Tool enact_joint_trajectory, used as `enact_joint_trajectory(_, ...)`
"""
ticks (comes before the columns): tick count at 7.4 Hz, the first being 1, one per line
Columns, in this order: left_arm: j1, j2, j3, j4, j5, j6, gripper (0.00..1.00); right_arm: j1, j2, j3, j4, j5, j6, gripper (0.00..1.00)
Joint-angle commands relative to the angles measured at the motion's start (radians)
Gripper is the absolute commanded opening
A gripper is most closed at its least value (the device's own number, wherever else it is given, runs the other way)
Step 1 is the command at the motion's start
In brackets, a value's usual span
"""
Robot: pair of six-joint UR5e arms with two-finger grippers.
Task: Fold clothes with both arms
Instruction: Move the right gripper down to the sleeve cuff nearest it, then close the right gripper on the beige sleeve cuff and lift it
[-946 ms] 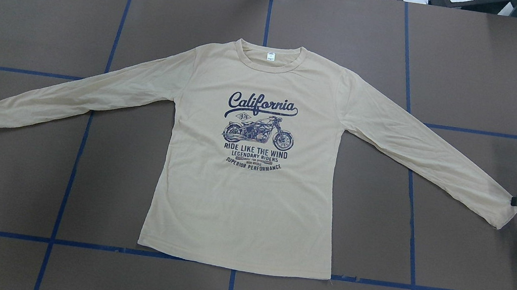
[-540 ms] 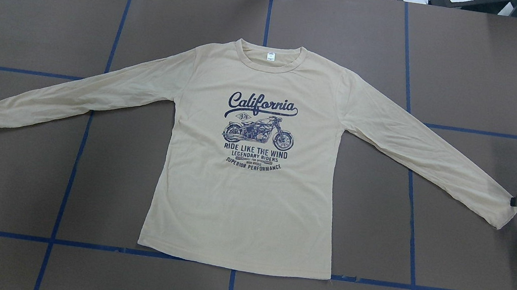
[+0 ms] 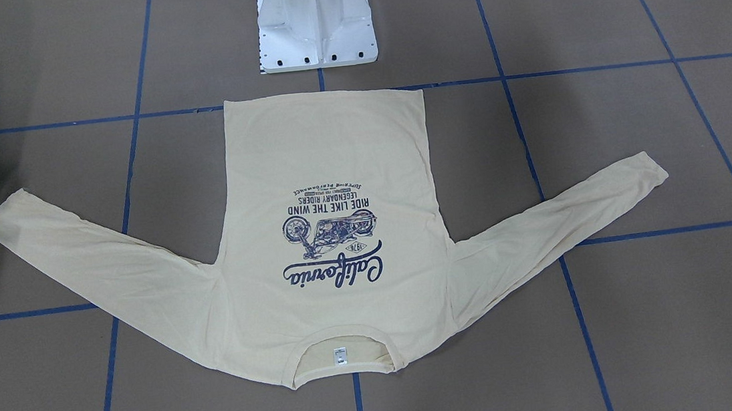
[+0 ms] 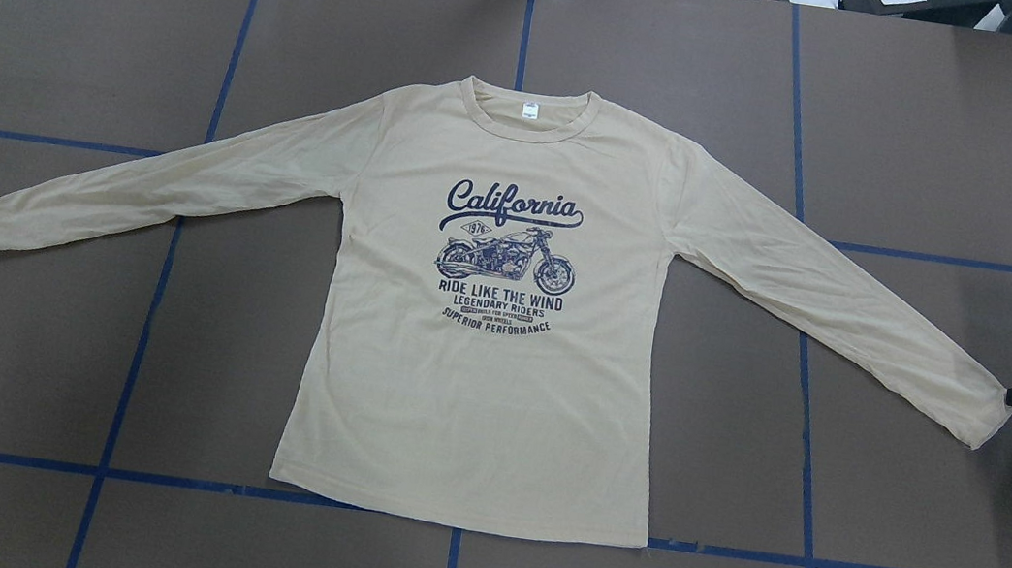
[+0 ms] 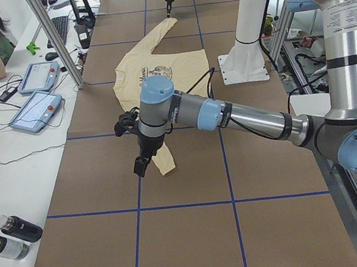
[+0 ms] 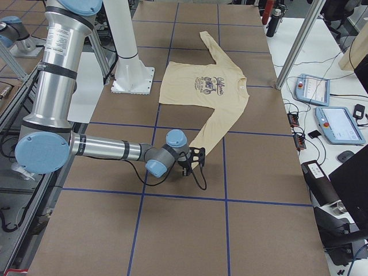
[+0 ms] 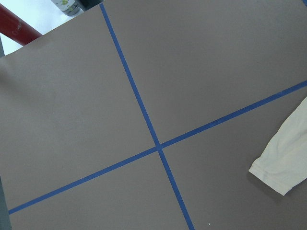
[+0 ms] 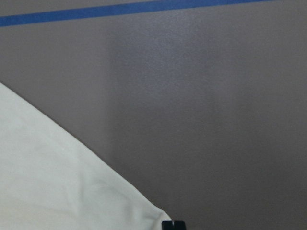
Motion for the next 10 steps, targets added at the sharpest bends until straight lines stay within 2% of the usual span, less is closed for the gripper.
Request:
enact_joint_trajectory(1, 0.0, 0.0, -0.001, 0.0, -0.001, 0.0, 1.0, 0.035, 0.009, 0.054, -0.01, 0.073, 0.001, 0.0)
enact_joint_trajectory(3, 0.0, 0.0, -0.001, 0.0, -0.001, 0.0, 1.0, 0.115, 0.032, 0.138, -0.057, 0.153, 0.016, 0.0)
enact_joint_trajectory(5, 0.0, 0.0, -0.001, 0.0, -0.001, 0.0, 1.0, 0.117, 0.189, 0.291, -0.372, 0.151, 0.142, 0.0)
enact_joint_trajectory(7, 0.0, 0.0, 0.001, 0.002, -0.019, 0.0, 1.0, 0.073, 0.429, 0.322, -0.639, 0.141, 0.161, 0.0)
enact_joint_trajectory(8, 0.0, 0.0, -0.001, 0.002, -0.019, 0.0, 1.0, 0.019, 0.575, 0.321, -0.774, 0.091, 0.273, 0.0)
enact_joint_trajectory(10, 0.0, 0.0, -0.002, 0.003, -0.021, 0.0, 1.0, -0.105, 0.825, 0.284, -0.939, -0.057, 0.438, 0.0)
